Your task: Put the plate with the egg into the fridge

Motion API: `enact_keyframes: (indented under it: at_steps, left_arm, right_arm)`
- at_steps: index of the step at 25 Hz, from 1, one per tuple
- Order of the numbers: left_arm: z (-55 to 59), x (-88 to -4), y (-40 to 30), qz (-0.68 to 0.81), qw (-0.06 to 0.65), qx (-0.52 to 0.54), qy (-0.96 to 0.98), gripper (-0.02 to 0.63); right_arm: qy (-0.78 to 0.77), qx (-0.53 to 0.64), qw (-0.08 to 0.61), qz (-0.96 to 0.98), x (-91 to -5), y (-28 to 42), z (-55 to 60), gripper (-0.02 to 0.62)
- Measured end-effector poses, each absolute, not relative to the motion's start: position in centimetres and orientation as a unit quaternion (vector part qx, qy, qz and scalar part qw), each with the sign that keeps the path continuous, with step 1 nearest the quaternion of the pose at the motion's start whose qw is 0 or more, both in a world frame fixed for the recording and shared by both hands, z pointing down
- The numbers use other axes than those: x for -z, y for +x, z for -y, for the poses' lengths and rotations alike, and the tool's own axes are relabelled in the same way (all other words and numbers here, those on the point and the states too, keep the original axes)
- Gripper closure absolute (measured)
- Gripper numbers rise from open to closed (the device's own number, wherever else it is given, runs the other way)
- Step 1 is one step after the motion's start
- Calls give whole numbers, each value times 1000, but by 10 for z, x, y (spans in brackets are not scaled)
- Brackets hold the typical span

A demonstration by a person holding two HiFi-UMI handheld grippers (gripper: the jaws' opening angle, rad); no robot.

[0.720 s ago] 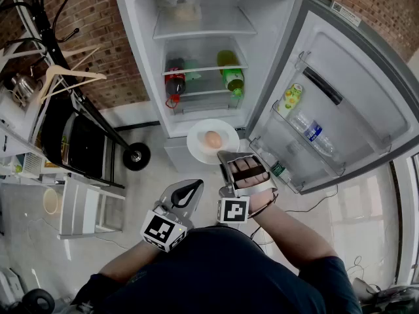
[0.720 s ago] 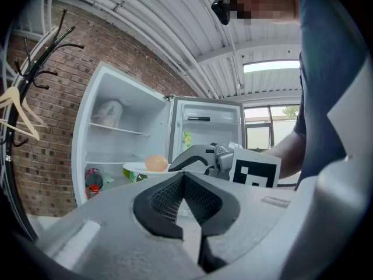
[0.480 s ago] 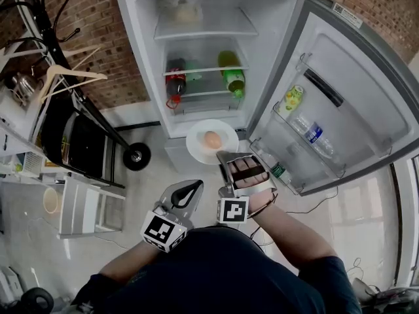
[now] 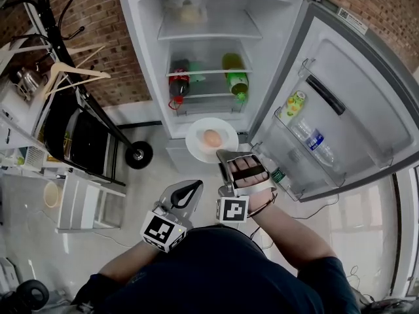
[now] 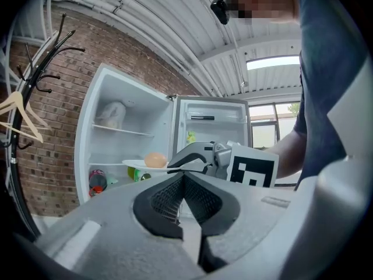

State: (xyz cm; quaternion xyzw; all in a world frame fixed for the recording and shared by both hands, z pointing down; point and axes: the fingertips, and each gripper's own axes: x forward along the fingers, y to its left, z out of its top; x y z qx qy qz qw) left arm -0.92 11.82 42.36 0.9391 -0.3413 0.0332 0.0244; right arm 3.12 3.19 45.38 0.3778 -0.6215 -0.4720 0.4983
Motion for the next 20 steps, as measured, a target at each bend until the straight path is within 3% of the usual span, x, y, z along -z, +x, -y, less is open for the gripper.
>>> enact_keyframes:
  at_steps: [20]
  left_arm:
    - [-79,-443,21,392,35,-30,919,603]
  right_arm:
    - [351,486,484,637,-468,57,23,568]
